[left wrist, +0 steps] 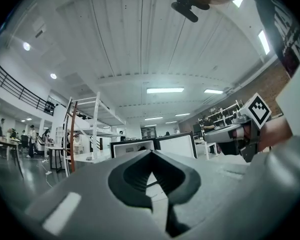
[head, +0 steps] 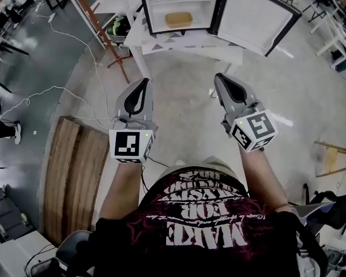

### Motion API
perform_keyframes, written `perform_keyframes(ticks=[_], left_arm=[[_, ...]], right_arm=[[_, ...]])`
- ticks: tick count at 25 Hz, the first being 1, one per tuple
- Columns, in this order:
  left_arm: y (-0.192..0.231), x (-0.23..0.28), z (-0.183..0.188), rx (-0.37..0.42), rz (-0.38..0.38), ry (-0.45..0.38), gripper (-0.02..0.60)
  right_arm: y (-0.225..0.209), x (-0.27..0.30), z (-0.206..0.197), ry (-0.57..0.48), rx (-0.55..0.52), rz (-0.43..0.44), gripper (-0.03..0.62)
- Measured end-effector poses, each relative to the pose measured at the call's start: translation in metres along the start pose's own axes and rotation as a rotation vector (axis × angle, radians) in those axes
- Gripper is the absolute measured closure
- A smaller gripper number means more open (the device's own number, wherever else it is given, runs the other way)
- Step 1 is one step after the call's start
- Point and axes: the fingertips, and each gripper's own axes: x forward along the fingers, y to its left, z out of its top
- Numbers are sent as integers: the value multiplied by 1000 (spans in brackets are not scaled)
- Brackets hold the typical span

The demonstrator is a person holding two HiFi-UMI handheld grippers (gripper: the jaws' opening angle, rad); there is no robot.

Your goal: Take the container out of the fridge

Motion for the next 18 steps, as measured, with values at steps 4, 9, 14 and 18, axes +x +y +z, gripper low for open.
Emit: perform_keyframes(ticks=[4,9,14,18], left_arm=[[3,-2,-3,-8,-8,2,581],[6,-3,-8,-20,-5,19,581],[9,-1,-7,-26,6,20,581],[6,3,-9,-31,10,28,581]], right_arm=[[3,2,5,-10,-8,-5,569],[5,5,3,-2,-1,-1,569],[3,7,7,1,-4,10,569],[-3,7,5,4,4,11,569]])
